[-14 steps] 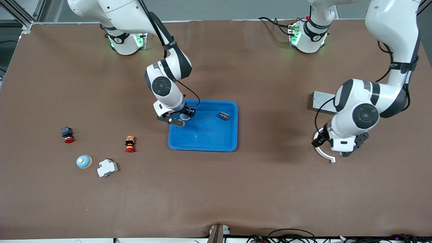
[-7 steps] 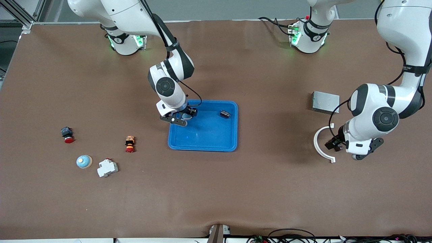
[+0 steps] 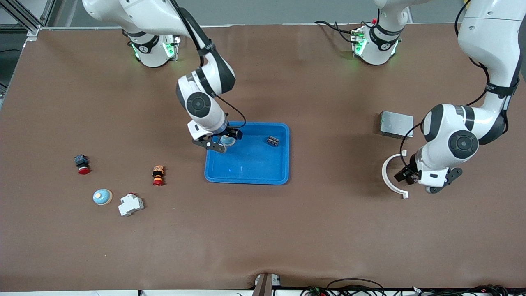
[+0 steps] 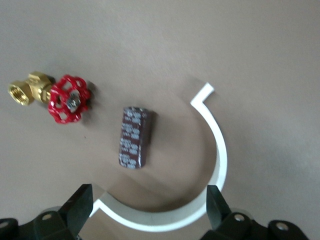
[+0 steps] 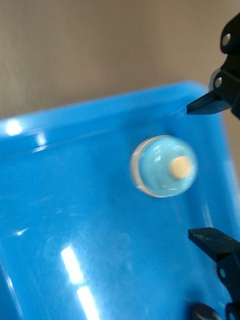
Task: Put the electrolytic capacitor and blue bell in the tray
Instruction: 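Set the dome in the tray with the right gripper while the left gripper withdraws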
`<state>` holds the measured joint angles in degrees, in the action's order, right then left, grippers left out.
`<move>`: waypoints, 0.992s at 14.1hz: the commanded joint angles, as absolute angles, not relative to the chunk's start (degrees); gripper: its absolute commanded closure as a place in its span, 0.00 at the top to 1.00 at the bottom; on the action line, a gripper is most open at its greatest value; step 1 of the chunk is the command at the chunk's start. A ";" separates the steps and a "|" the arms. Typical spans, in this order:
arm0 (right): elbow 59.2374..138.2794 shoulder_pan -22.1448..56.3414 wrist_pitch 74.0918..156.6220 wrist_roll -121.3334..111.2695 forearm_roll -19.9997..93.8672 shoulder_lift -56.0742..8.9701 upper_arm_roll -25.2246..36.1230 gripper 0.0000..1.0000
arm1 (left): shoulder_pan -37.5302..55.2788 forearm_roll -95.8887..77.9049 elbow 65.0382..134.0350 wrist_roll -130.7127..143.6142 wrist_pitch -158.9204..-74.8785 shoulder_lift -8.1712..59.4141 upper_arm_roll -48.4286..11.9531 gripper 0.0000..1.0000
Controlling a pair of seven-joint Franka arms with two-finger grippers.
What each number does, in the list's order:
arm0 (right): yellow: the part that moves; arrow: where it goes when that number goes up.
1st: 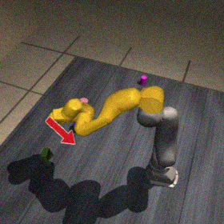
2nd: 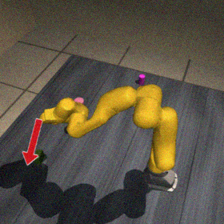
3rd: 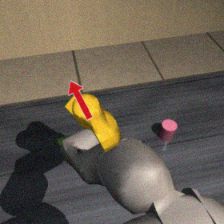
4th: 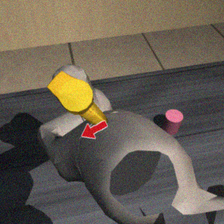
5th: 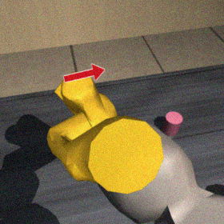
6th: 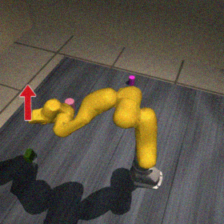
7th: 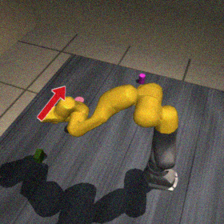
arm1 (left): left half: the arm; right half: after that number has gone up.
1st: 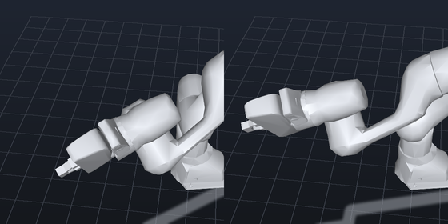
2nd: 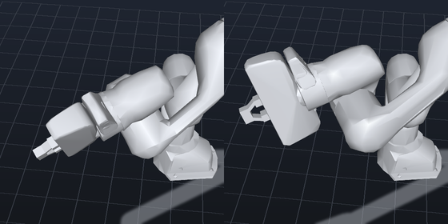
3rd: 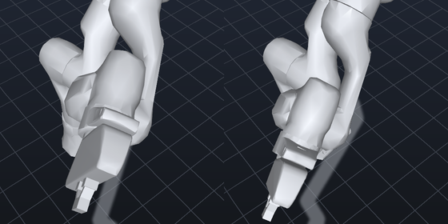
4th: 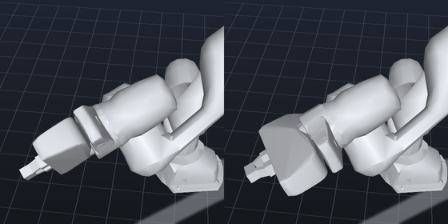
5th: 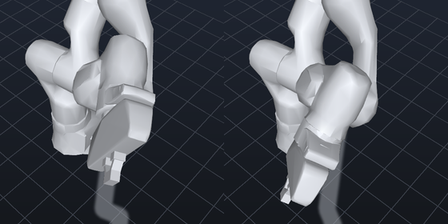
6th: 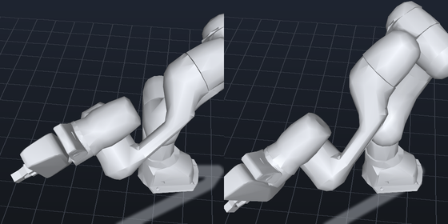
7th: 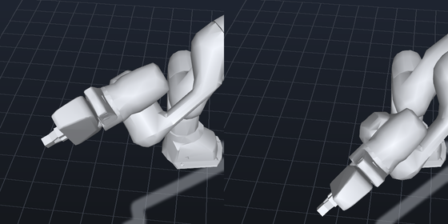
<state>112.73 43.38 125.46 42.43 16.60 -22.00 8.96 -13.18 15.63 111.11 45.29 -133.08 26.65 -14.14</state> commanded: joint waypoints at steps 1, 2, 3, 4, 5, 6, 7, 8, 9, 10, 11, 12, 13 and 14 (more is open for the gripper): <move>108.74 36.93 111.05 33.79 16.61 -16.44 9.49 1.00 | -16.96 16.79 110.48 40.88 -137.88 29.70 -15.03 1.00; 106.81 34.91 107.26 30.18 16.52 -16.00 10.45 1.00 | -16.96 16.79 110.65 40.70 -139.55 30.58 -15.03 1.00; 105.31 33.07 104.53 25.97 16.18 -15.82 11.24 1.00 | -17.05 16.87 110.65 40.61 -140.09 31.02 -14.94 1.00; 103.64 31.13 102.33 20.19 14.69 -15.82 12.21 1.00 | -17.14 16.87 110.65 40.26 -140.18 31.46 -14.94 1.00; 102.23 29.03 101.35 14.91 12.76 -15.91 12.91 1.00 | -17.14 16.96 110.65 39.82 -140.19 31.90 -14.94 0.96; 101.35 27.61 101.25 10.94 10.22 -15.91 13.09 1.00 | -17.40 16.96 110.57 39.73 -140.36 32.17 -14.94 0.94; 100.47 26.03 101.34 7.51 7.67 -16.08 13.10 1.00 | -17.49 16.96 110.57 39.73 -140.62 32.52 -14.94 0.89; 98.63 24.01 101.34 3.56 5.56 -16.43 13.10 1.00 | -17.49 16.96 110.65 39.73 -140.80 32.95 -14.94 0.77; 97.05 21.65 101.42 -1.10 3.97 -16.61 13.10 1.00 | -17.49 16.96 110.65 39.73 -140.80 33.05 -14.94 0.46; 95.47 19.53 101.60 -6.36 2.91 -17.13 13.10 1.00 | -17.49 16.96 110.74 39.73 -140.80 33.05 -14.94 0.12; 94.06 17.60 101.95 -10.77 1.42 -18.01 13.10 1.00 | -17.49 16.70 110.57 40.07 -140.80 32.96 -15.03 0.00; 92.82 15.66 102.39 -14.03 -0.16 -19.06 13.10 1.00 | -17.49 16.18 110.57 40.43 -140.54 32.96 -15.03 0.00; 92.12 13.99 102.74 -17.37 -1.13 -19.94 13.10 1.00 | -17.32 16.17 110.74 40.26 -140.45 32.96 -15.03 0.00; 92.02 12.58 103.27 -20.19 -1.32 -20.73 13.10 1.00 | -17.31 16.17 110.74 39.99 -140.28 32.61 -15.03 0.00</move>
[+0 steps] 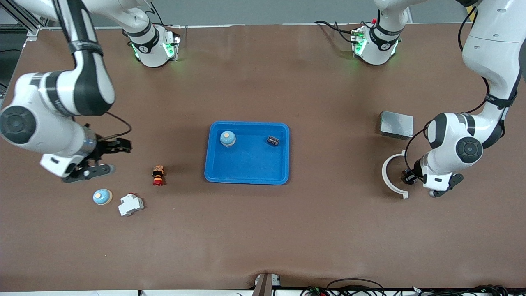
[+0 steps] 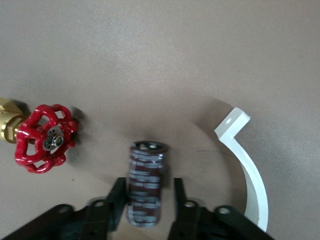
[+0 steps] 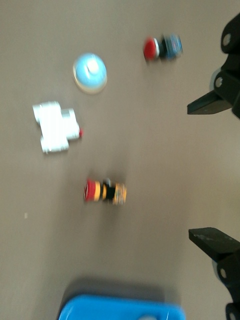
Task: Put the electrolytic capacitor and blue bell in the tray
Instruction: 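Grasp the second capacitor with the left gripper while the right gripper reaches the dome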
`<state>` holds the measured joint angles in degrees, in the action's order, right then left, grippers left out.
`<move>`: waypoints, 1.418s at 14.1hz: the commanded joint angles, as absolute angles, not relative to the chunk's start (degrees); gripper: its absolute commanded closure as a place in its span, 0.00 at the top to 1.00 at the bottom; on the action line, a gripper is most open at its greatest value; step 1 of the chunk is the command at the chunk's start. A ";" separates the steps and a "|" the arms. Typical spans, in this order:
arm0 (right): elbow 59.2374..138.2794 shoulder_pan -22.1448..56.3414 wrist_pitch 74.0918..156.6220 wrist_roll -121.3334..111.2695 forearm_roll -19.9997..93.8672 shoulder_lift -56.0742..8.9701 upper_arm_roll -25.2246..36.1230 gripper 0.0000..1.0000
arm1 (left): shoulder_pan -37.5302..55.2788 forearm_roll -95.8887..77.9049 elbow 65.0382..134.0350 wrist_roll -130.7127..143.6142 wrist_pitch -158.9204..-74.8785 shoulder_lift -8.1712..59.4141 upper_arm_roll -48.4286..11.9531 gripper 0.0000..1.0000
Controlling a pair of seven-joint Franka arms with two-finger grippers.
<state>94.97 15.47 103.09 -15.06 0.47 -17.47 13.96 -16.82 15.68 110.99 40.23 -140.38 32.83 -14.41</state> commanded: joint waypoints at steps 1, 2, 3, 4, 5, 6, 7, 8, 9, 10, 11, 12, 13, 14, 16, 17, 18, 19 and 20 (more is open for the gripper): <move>92.11 11.18 104.66 -22.39 -1.41 -21.26 13.10 1.00 | -17.40 16.17 110.74 39.82 -140.10 32.09 -15.03 0.00; 92.11 9.77 106.42 -25.37 -1.75 -22.14 13.10 1.00 | -17.40 16.17 110.92 39.81 -138.88 31.12 -15.20 0.00; 92.02 8.62 108.52 -28.10 -2.54 -23.19 13.10 1.00 | -17.23 16.17 111.09 39.81 -136.43 29.55 -15.55 0.00; 92.02 7.22 111.42 -30.65 -2.46 -24.25 13.10 1.00 | -17.40 16.17 110.92 39.99 -133.88 28.31 -17.30 0.00; 92.11 5.99 114.93 -33.81 -2.37 -25.82 13.10 1.00 | -17.49 16.08 110.83 40.25 -131.68 26.73 -18.62 0.00; 92.11 5.19 117.92 -36.88 -2.29 -27.49 13.01 1.00 | -17.32 16.08 110.74 40.60 -129.92 25.24 -19.42 0.00; 92.02 4.40 120.82 -39.52 -2.11 -28.99 13.01 1.00 | -17.31 14.95 110.48 40.87 -127.99 24.18 -21.08 0.00; 92.11 3.87 123.29 -41.12 -1.67 -30.22 13.01 1.00 | -17.31 12.94 110.13 41.57 -126.23 23.47 -22.49 0.00; 92.11 3.43 124.96 -42.00 -1.58 -31.45 12.92 1.00 | -17.14 11.53 109.87 42.96 -125.17 23.03 -23.63 0.00; 92.11 3.25 126.20 -42.45 -1.50 -32.25 12.92 1.00 | -17.14 10.64 109.78 44.72 -124.63 22.94 -25.21 0.00; 92.11 3.25 127.52 -42.54 -1.41 -32.69 12.92 1.00 | -17.14 10.29 109.78 47.43 -124.63 22.94 -26.96 0.00; 92.11 3.16 129.44 -42.54 -1.32 -33.57 12.83 1.00 | -16.79 10.28 109.34 50.94 -124.63 23.11 -28.55 0.00; 92.11 3.08 131.99 -42.54 -1.23 -34.79 12.75 1.00 | -16.35 10.28 108.99 54.28 -124.63 23.38 -29.96 0.00; 92.02 2.99 135.06 -42.45 -1.23 -36.37 12.66 1.00 | -16.26 10.28 108.72 56.84 -124.63 23.55 -31.80 0.00; 92.11 2.81 137.46 -42.36 0.69 -37.61 12.57 1.00 | -16.08 10.28 108.55 58.18 -125.24 23.82 -34.71 0.00; 92.11 2.90 137.03 -42.36 3.66 -37.70 12.57 1.00 | -15.65 10.28 108.28 59.40 -125.42 23.91 -35.59 0.00; 92.37 2.90 136.93 -42.36 5.17 -38.05 12.57 1.00 | -15.38 10.20 107.32 61.42 -125.33 24.08 -36.81 0.00; 92.55 2.81 136.93 -42.36 5.45 -38.40 12.57 1.00 | -14.34 10.28 106.79 63.87 -125.33 24.87 -37.70 0.00; 92.81 2.81 136.76 -42.36 5.45 -38.58 12.57 1.00 | -12.67 10.28 105.83 66.59 -125.33 25.40 -37.79 0.00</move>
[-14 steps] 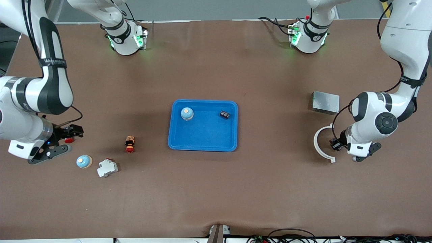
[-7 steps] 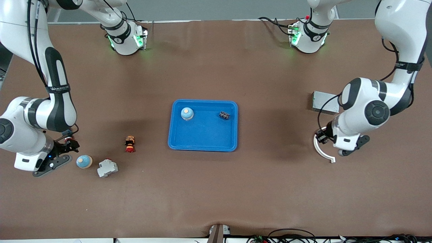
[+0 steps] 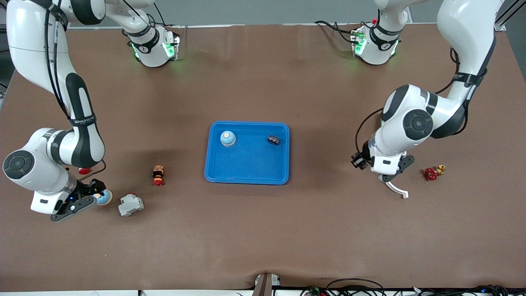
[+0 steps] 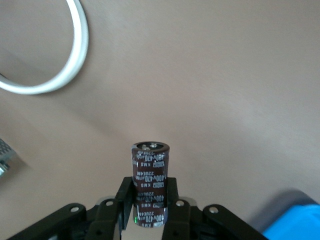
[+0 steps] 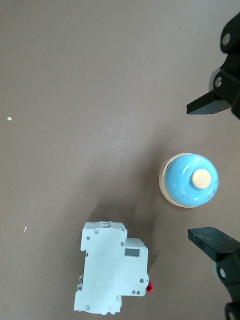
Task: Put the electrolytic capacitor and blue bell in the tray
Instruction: 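Grasp the second capacitor with the left gripper while the right gripper reaches the dome, then grasp the dome with the right gripper while the left gripper carries the capacitor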
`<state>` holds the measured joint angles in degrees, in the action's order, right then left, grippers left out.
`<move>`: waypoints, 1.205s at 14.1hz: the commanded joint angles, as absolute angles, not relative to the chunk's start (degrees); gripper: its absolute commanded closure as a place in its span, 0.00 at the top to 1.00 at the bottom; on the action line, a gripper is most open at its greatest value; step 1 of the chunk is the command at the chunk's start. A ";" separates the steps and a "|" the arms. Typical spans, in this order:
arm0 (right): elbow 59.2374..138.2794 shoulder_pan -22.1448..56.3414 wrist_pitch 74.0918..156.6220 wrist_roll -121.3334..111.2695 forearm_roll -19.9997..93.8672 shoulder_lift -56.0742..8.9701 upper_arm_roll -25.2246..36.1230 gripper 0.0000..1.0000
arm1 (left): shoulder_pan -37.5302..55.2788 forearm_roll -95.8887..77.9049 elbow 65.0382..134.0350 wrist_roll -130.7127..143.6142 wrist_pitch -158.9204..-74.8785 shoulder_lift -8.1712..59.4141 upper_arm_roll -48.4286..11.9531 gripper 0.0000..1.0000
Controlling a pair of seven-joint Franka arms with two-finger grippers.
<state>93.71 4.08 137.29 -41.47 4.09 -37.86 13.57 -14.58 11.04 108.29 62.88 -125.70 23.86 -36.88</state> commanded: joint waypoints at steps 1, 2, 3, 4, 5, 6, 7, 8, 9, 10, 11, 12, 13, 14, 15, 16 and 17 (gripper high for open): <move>92.90 2.64 136.15 -42.28 5.54 -38.58 12.57 1.00 | -10.66 10.37 105.21 68.97 -125.33 25.66 -37.71 0.00; 92.90 2.29 134.49 -42.28 5.89 -38.76 12.57 1.00 | -8.98 10.37 104.07 71.00 -125.33 26.36 -37.71 0.00; 92.81 2.11 133.08 -42.36 7.02 -39.02 12.57 1.00 | -7.49 10.72 103.37 73.02 -125.33 26.89 -37.71 0.00; 92.81 1.94 132.11 -42.45 7.99 -39.20 12.57 1.00 | -5.99 11.16 102.49 74.95 -125.42 27.76 -37.62 0.00; 92.81 1.50 131.58 -42.45 8.17 -39.37 12.57 1.00 | -4.41 11.25 101.87 75.84 -125.42 28.21 -37.44 0.00; 92.81 1.23 131.49 -42.45 8.17 -39.81 12.57 1.00 | -3.26 11.60 101.60 76.02 -125.51 29.00 -37.35 0.00; 92.73 1.14 131.57 -42.45 8.17 -40.25 12.57 1.00 | -2.29 12.04 101.17 76.63 -125.59 29.79 -37.35 0.00; 92.64 1.14 131.57 -42.45 8.17 -40.60 12.57 1.00 | -1.50 12.04 100.38 77.77 -125.60 30.66 -37.27 0.00; 92.38 1.06 131.57 -42.45 8.26 -41.04 12.57 1.00 | -0.97 12.13 99.85 78.74 -125.60 31.11 -37.27 0.00; 92.20 1.05 131.75 -42.45 8.26 -41.48 12.57 1.00 | -0.62 12.39 99.41 78.92 -125.60 31.64 -37.09 0.00; 92.20 1.05 131.84 -42.45 8.26 -41.83 12.57 1.00 | -0.53 12.48 99.40 79.01 -125.60 32.08 -37.09 0.00; 91.94 1.05 131.92 -42.45 8.17 -42.10 12.66 1.00 | -0.27 12.39 98.97 79.01 -126.29 32.78 -37.09 0.00; 91.50 1.05 131.92 -42.45 8.17 -42.71 12.66 1.00 | -0.18 12.39 98.18 79.01 -126.39 33.57 -37.09 0.00; 90.97 0.97 132.01 -42.54 8.09 -43.32 12.57 1.00 | 0.09 12.39 97.56 79.10 -126.47 34.62 -37.09 0.00; 90.27 0.36 132.10 -42.71 8.09 -44.20 12.57 1.00 | 0.96 12.31 97.04 79.28 -126.56 35.50 -37.09 0.00; 89.48 0.18 132.10 -43.41 8.09 -44.90 12.57 1.00 | 1.66 12.48 96.77 80.50 -126.74 36.46 -37.00 0.00; 89.04 0.18 132.10 -43.94 8.09 -45.26 12.57 1.00 | 2.45 12.57 96.16 81.81 -127.96 37.43 -36.74 0.00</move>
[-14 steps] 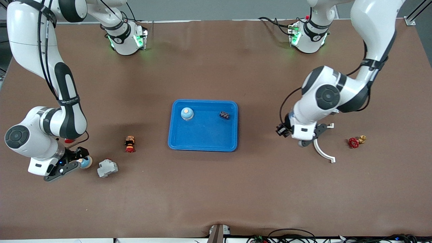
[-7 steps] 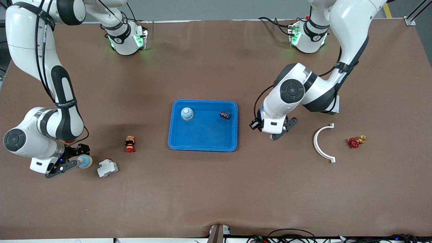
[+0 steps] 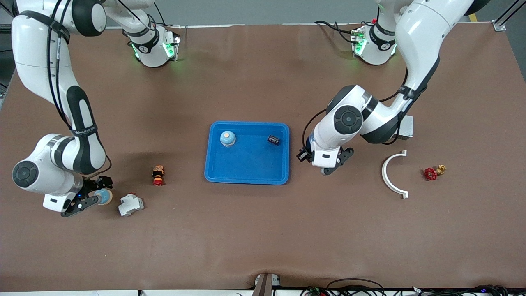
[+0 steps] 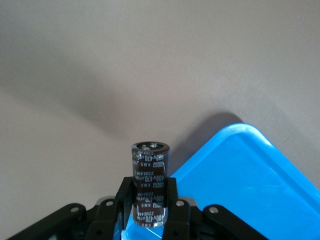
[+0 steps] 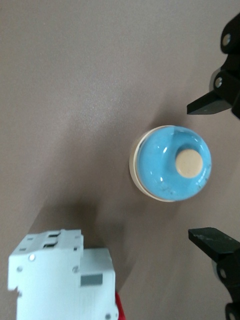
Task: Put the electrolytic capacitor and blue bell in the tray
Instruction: 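Grasp the dome with the right gripper while the left gripper carries the capacitor, then drop the capacitor in the tray with the left gripper while the right gripper lifts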
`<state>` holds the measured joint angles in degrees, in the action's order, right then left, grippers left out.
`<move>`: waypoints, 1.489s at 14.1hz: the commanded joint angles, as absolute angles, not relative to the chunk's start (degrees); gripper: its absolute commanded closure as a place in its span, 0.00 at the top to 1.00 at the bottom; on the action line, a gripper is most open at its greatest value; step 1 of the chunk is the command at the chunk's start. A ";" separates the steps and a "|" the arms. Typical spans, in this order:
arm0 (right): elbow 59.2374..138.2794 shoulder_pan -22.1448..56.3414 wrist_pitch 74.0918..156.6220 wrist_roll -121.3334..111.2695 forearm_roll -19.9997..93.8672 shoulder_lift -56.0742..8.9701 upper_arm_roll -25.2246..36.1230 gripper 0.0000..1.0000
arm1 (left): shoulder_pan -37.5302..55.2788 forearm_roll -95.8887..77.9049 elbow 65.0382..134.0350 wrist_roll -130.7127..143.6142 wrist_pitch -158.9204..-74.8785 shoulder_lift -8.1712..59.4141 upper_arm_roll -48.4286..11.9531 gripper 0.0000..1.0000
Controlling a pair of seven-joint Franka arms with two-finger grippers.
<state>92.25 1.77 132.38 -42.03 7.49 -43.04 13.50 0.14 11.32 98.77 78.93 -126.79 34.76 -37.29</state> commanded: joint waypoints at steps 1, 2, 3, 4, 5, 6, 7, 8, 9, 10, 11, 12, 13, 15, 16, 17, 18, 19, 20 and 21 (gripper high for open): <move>88.69 0.26 132.19 -44.03 8.09 -45.70 12.57 1.00 | 3.24 12.83 95.54 83.22 -128.93 38.22 -36.48 0.00; 88.42 0.26 132.19 -44.12 8.09 -45.79 12.57 1.00 | 4.12 13.09 94.67 84.89 -129.46 39.10 -36.30 0.00; 88.16 0.26 132.27 -44.03 8.00 -46.23 12.66 1.00 | 5.70 13.44 93.09 86.64 -129.98 40.42 -36.21 0.00; 87.72 0.35 132.36 -44.03 8.09 -46.67 12.57 1.00 | 7.28 13.53 91.77 88.40 -130.08 41.56 -35.34 0.00; 87.11 0.44 132.54 -44.12 8.09 -47.37 12.57 1.00 | 9.82 13.45 90.71 89.98 -130.08 42.09 -33.59 0.00; 86.66 0.53 132.54 -44.03 8.09 -47.72 12.57 1.00 | 13.06 13.45 90.27 92.00 -130.17 42.19 -31.14 0.00; 86.57 0.70 132.63 -44.03 8.17 -47.81 12.57 1.00 | 16.14 13.45 90.26 94.11 -130.43 42.19 -28.24 0.00; 86.57 0.79 132.89 -44.03 8.17 -47.90 12.48 1.00 | 18.87 13.27 90.26 95.61 -131.56 42.27 -25.78 0.00; 86.66 0.79 132.98 -44.03 8.17 -47.90 12.48 1.00 | 20.72 13.18 90.26 96.93 -133.05 43.06 -24.19 0.00; 86.66 0.70 132.98 -44.03 8.26 -47.99 12.39 1.00 | 21.87 13.27 90.18 98.42 -134.55 43.76 -23.74 0.00; 86.66 0.36 133.07 -44.03 8.17 -47.99 11.78 1.00 | 22.41 13.27 90.18 100.00 -136.04 44.29 -23.56 0.00; 86.66 0.09 133.07 -44.12 8.17 -47.99 11.34 0.97 | 22.59 13.27 90.18 101.06 -137.01 44.47 -23.55 0.00; 86.66 0.17 133.07 -44.12 8.17 -47.99 11.25 0.78 | 22.59 13.27 90.18 101.07 -137.20 44.56 -23.55 0.00; 86.66 0.18 133.07 -44.12 8.26 -47.90 11.25 0.49 | 22.59 13.53 89.04 100.73 -137.29 44.65 -23.55 0.66; 86.66 0.18 133.07 -44.12 8.26 -47.90 11.25 0.34 | 22.59 14.06 88.95 100.37 -137.29 44.56 -23.47 1.00; 86.66 0.18 132.98 -44.12 8.26 -47.81 11.25 0.24 | 22.50 15.98 88.77 100.37 -137.29 44.13 -23.12 1.00; 86.57 0.26 132.98 -44.38 8.26 -47.73 11.25 0.17 | 22.24 18.00 87.46 100.28 -137.11 43.86 -23.12 1.00; 86.57 0.26 132.80 -44.73 8.26 -47.55 11.25 0.12 | 21.63 18.89 86.06 100.20 -136.50 43.42 -23.12 1.00; 86.57 0.35 132.45 -44.82 8.35 -47.29 11.16 0.08 | 21.27 18.90 85.52 100.02 -136.32 42.81 -23.12 1.00; 86.66 0.53 132.10 -44.65 8.26 -46.68 11.08 0.08 | 20.31 18.90 85.34 99.32 -136.23 41.85 -23.12 1.00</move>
<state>87.66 1.38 133.06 -43.41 7.62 -47.14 12.13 21.36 17.56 86.26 99.92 -137.32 43.80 -23.35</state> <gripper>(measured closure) 0.322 0.185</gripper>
